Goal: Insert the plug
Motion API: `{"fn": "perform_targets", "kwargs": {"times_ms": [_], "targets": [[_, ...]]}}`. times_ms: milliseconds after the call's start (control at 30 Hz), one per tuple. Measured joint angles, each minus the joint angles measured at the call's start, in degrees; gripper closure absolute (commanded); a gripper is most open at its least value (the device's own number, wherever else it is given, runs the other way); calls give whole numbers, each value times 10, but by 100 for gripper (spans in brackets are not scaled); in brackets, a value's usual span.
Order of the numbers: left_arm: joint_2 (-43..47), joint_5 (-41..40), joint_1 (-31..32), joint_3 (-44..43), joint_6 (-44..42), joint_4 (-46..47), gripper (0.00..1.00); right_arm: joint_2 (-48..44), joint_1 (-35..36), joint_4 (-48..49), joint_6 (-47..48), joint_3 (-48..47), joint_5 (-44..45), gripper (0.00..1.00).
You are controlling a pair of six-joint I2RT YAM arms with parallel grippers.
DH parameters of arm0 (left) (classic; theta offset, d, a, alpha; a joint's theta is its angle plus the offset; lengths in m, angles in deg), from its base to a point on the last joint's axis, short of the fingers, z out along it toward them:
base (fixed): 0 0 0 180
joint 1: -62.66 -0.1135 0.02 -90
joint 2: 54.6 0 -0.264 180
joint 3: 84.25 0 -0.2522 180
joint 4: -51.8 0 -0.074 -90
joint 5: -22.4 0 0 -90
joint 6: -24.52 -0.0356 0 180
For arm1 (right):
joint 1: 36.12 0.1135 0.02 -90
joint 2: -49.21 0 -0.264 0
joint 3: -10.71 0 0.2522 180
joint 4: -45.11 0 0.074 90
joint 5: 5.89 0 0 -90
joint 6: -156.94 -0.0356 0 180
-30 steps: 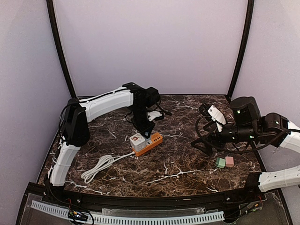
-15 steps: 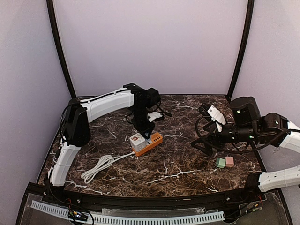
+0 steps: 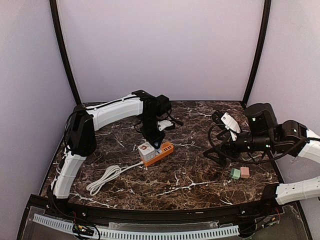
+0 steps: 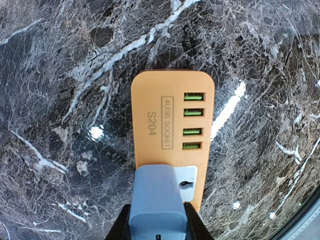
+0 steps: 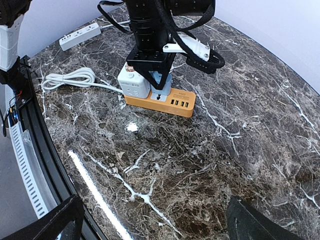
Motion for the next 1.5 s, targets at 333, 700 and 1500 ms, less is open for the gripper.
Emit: {"fn": "perform_targets", "kwargs": {"times_ms": [333, 700, 1500], "targets": [[0, -2, 0, 2, -1, 1, 99, 7, 0, 0, 2, 0, -2, 1], [10, -7, 0, 24, -4, 17, 99, 13, 0, 0, 2, 0, -4, 1], [25, -3, 0, 53, 43, 55, 99, 65, 0, 0, 3, -18, -9, 1]]}}
